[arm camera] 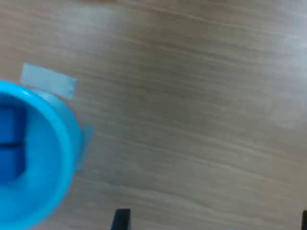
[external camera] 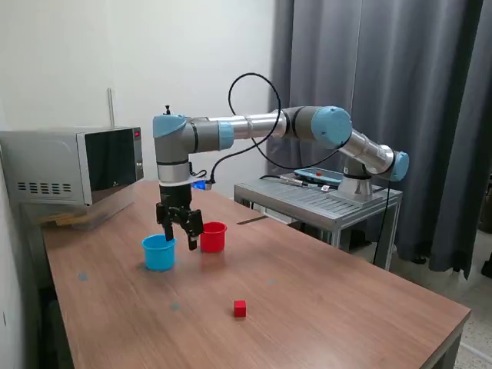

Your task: Place red objects in the red bin, and blue objects in the blue bin.

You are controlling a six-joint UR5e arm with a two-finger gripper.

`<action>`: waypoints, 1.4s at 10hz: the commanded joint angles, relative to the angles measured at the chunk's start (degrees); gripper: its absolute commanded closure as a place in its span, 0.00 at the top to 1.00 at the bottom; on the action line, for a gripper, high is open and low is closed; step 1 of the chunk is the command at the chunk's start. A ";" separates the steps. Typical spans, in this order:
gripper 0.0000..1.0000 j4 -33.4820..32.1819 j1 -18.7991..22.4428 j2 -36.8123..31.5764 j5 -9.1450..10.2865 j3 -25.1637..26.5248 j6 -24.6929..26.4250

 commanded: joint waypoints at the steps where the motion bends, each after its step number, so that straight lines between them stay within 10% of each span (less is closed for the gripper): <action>1: 1.00 0.12 1.79 -0.58 -0.11 0.80 -8.96; 6: 1.00 -0.32 4.78 -1.11 0.42 0.71 -24.54; 8: 1.00 0.12 6.97 -0.93 7.59 0.71 -30.84; 14: 1.00 3.99 11.55 -0.05 7.45 1.94 -35.18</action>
